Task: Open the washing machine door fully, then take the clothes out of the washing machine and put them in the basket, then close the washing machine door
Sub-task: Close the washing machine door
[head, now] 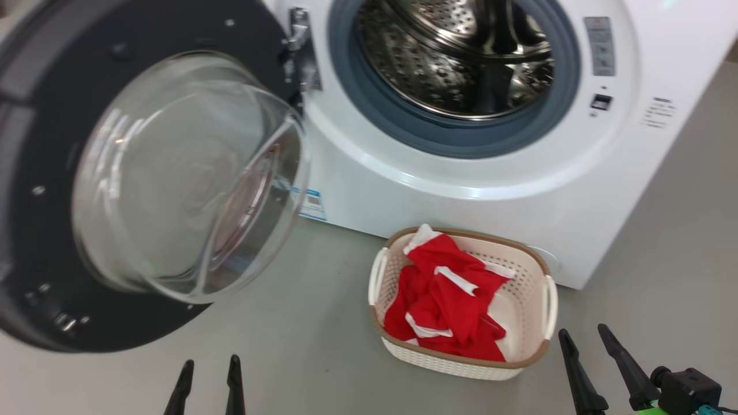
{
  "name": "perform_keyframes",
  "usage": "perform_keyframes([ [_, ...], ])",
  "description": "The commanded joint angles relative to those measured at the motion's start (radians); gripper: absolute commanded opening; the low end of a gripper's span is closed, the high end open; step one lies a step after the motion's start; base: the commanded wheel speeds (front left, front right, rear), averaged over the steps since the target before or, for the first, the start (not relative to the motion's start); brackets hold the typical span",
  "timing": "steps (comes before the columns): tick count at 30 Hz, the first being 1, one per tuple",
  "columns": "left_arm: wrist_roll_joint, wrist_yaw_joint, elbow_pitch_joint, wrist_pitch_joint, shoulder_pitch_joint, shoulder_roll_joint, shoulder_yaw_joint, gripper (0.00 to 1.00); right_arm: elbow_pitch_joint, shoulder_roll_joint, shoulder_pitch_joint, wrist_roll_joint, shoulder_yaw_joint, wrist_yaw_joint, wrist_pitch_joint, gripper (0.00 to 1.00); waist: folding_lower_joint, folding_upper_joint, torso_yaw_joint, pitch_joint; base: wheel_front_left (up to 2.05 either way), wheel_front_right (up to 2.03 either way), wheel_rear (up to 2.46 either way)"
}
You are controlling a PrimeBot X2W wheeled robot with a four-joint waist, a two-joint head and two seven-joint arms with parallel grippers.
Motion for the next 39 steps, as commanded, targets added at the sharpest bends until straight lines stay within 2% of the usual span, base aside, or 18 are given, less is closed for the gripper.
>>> perform_keyframes([
  [1,-0.004,0.007,-0.02,-0.005,0.003,0.008,0.028,1.0,-0.022,-0.01,-0.007,-0.007,0.032,0.008,-0.006,1.0,0.0,0.0,0.092,-0.033,0.0,0.0,0.0],
  [4,-0.012,0.006,-0.018,-0.005,0.011,0.008,0.023,1.0,-0.022,-0.005,-0.001,-0.007,0.039,0.008,-0.006,1.0,0.0,0.0,0.127,-0.038,0.0,0.0,0.0],
  [8,-0.039,0.029,-0.039,-0.005,0.022,0.008,0.028,1.0,-0.014,-0.01,-0.021,-0.007,0.074,0.008,-0.006,1.0,0.0,0.0,0.142,-0.026,0.0,0.0,0.0],
  [14,-0.058,0.057,-0.065,-0.005,0.031,0.008,0.026,1.0,0.002,-0.024,-0.059,0.003,0.118,0.008,-0.006,1.0,0.0,0.0,0.151,-0.014,0.0,0.0,0.0],
  [26,-0.066,0.07,-0.082,-0.005,0.038,0.008,0.021,1.0,0.009,-0.026,-0.071,0.011,0.134,0.008,-0.006,1.0,0.0,0.0,0.15,-0.018,0.0,0.0,0.0],
  [27,-0.067,0.07,-0.081,-0.005,0.035,0.008,0.024,0.73,0.009,-0.025,-0.07,0.01,0.133,0.008,-0.006,1.0,0.0,0.0,0.15,-0.018,0.0,0.0,0.0],
  [28,-0.073,0.071,-0.084,-0.005,0.032,0.008,0.029,0.34,0.009,-0.024,-0.069,0.009,0.131,0.008,-0.006,1.0,0.0,0.0,0.149,-0.018,0.0,0.0,0.0],
  [29,-0.08,0.069,-0.09,-0.005,0.029,0.008,0.032,0.0,0.008,-0.023,-0.068,0.009,0.129,0.008,-0.006,1.0,0.0,0.0,0.148,-0.019,0.0,0.0,0.0],
  [34,-0.092,0.052,-0.158,-0.005,-0.007,0.008,0.07,0.0,-0.001,-0.017,-0.057,0.004,0.114,0.008,-0.006,1.0,0.0,0.0,0.146,-0.018,0.0,0.0,0.0],
  [39,-0.063,0.028,-0.282,-0.005,-0.109,0.008,0.174,0.0,-0.004,-0.01,-0.051,0.0,0.095,0.008,-0.006,1.0,0.0,0.0,0.145,-0.015,0.0,0.0,0.0],
])
